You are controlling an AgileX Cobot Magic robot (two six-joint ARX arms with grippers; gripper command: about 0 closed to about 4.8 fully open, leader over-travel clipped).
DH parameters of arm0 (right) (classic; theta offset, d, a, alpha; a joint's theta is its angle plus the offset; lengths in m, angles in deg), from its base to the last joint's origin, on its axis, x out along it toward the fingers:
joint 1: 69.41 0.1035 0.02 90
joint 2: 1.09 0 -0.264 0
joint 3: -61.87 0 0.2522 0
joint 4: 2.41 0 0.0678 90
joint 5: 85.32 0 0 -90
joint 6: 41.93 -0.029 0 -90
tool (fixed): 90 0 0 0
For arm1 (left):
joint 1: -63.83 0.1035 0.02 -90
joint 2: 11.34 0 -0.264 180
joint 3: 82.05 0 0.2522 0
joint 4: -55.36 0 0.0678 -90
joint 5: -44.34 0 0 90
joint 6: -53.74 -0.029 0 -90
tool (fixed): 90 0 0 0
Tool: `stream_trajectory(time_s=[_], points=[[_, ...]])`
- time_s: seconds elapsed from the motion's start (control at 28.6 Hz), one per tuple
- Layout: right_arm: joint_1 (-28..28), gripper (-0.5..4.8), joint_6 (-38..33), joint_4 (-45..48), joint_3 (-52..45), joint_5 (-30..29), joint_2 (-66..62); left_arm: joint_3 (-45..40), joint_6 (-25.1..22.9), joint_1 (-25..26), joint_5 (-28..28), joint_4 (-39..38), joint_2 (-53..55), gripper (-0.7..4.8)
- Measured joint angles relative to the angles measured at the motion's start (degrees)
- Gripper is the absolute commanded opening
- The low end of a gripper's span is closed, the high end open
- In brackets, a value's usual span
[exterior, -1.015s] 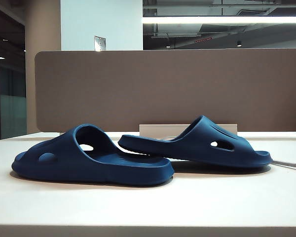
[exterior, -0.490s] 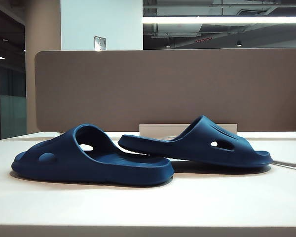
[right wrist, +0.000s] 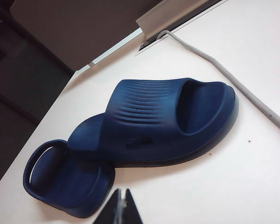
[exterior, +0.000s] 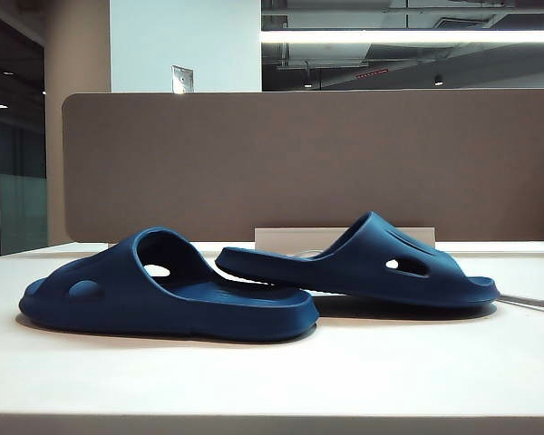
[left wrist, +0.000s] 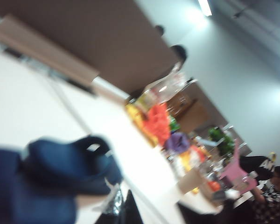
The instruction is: Interlock the pair of blue slippers on the table with their fronts facing up.
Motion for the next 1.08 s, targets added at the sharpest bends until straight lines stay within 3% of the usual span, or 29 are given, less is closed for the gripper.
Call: stream_trajectory(time_s=[0.21, 0.42, 0.66, 0.77, 0.84, 0.98, 1.08], points=[[0.0, 0.12, -1.29, -0.02, 0.0, -0.02, 0.0, 17.18, -1.92, 0.0, -1.25, -3.63, 11.06, -0.06], [0.0, 0.12, -1.44, -1.62, 0.0, 0.07, 0.0, 29.38, -14.47, 0.02, -2.36, -11.8, 26.47, -0.06], [0.02, 0.12, -1.42, -1.7, 0.0, 0.09, 0.0, 30.25, -20.2, 0.0, -12.74, -12.92, 52.3, -0.03], [0.17, 0.12, -1.42, -1.7, 0.0, 0.04, 0.0, 30.18, -24.48, 0.94, -13.18, -12.15, 64.57, 1.0], [0.17, 0.12, -1.42, -1.73, 0.0, 0.0, 0.0, 30.4, -25.29, 2.95, -16.65, -9.46, 70.95, 1.04], [0.17, 0.12, -1.42, -2.8, 0.04, -0.07, 0.0, 32.2, -25.29, 8.28, -21.86, -9.62, 78.97, 1.04], [0.17, 0.12, -1.42, -2.84, 0.07, -0.04, 0.0, 32.61, -25.31, 10.82, -22.64, -9.18, 80.28, 1.04]])
